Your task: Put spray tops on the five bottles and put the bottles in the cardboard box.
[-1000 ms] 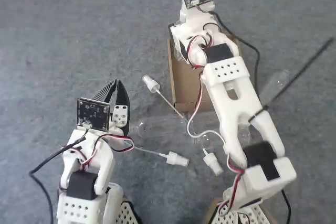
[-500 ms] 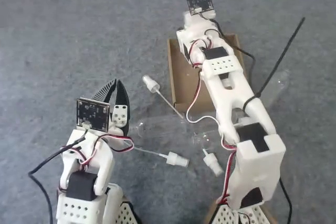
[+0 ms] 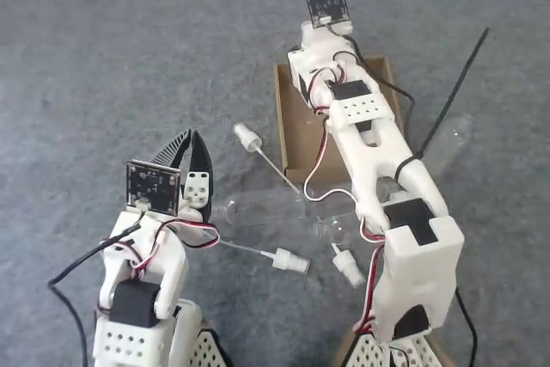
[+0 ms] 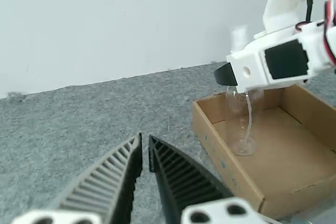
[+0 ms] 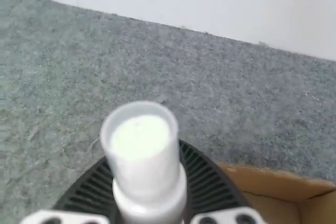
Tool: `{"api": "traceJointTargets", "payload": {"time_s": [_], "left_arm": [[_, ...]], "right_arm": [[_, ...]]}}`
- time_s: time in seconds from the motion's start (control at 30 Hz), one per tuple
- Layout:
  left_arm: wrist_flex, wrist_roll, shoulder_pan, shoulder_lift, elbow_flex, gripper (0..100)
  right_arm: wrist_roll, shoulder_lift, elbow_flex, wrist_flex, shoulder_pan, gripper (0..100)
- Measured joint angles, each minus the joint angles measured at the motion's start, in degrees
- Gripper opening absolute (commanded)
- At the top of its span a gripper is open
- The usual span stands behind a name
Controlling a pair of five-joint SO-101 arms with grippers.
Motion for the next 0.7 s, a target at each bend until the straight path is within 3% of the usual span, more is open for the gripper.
{"api": "traceJointTargets", "payload": {"time_s": [0.4,0.7], "left_arm": [[0.0,0.0,0.0,0.0,0.0,1],[0.0,0.0,0.0,0.0,0.0,1]], "right_arm": [[-1.32,-3.78,9.05,-6.95,0.09,1.3],[-1.41,-3.87,10.55,-7.38,0.0,20.7]]}}
